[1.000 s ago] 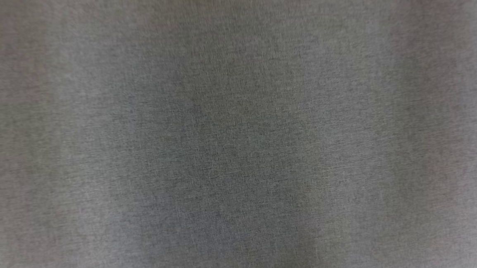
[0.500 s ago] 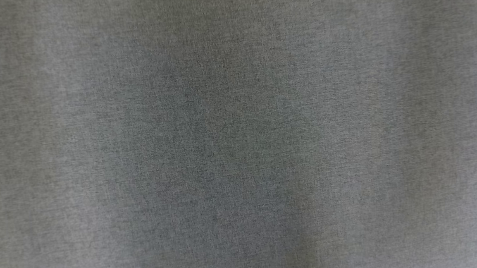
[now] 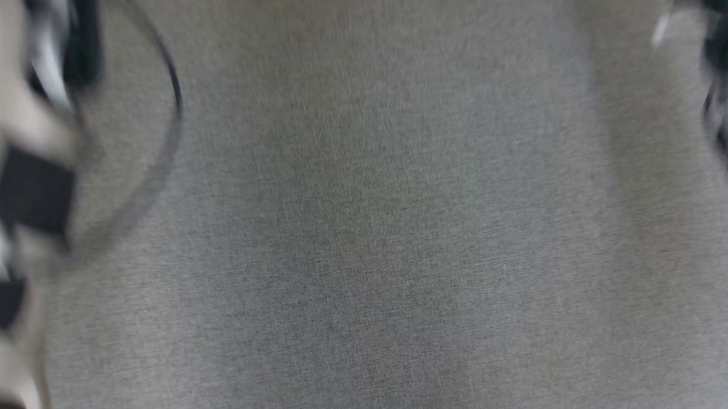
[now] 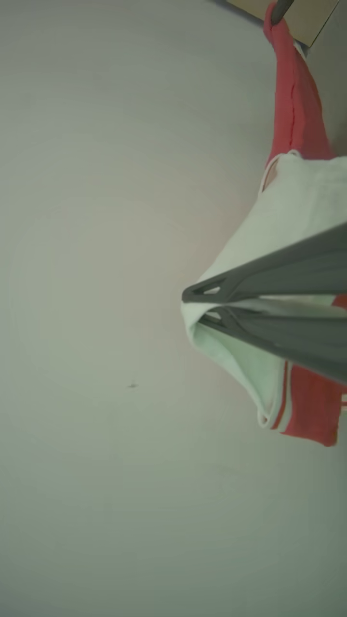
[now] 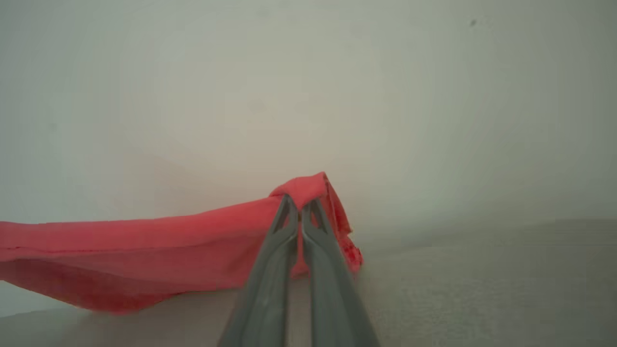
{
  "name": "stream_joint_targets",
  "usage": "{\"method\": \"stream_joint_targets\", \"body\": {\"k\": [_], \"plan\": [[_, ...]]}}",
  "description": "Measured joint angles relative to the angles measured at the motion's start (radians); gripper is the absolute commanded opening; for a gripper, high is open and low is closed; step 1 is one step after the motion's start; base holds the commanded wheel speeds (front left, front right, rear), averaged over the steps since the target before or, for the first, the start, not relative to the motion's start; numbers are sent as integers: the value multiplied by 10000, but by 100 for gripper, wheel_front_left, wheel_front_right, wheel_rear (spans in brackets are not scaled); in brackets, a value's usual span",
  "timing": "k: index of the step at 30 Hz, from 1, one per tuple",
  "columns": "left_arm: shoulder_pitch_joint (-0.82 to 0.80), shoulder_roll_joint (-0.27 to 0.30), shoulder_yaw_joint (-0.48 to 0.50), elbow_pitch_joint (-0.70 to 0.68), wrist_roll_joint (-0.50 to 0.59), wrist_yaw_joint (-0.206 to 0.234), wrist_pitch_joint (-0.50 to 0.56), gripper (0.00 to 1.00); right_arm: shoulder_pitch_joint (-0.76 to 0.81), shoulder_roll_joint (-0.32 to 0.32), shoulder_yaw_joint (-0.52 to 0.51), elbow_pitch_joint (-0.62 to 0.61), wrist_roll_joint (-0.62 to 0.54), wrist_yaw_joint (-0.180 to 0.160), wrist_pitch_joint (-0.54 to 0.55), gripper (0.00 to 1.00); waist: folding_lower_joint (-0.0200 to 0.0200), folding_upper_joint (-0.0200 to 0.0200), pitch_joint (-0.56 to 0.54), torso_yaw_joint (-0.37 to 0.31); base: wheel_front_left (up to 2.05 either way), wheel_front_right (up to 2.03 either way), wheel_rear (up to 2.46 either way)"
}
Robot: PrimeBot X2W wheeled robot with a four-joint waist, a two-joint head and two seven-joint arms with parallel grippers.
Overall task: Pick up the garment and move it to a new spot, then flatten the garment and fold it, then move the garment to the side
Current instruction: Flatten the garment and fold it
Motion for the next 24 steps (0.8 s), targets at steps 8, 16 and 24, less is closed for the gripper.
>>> {"method": "stream_joint_targets", "body": {"k": [8, 16, 24], "plan": [[5154, 481, 610, -3820, -82, 1335, 0, 0, 3699, 88, -360, -1747, 410, 0, 61, 0, -2, -1, -1142, -51, 0, 0, 0], [9123, 510, 458, -6048, -403, 2192, 2, 0, 7135, 278, -1496, -3310, 372, 0, 625, 0, -2, -1, -2055, 41, 0, 0, 0], [11856, 19, 819, -6587, -663, 2516, 0, 0, 9610, 756, -2761, -4149, -178, 0, 1287, 0, -1, -2, -2831, 190, 0, 0, 0]]}}
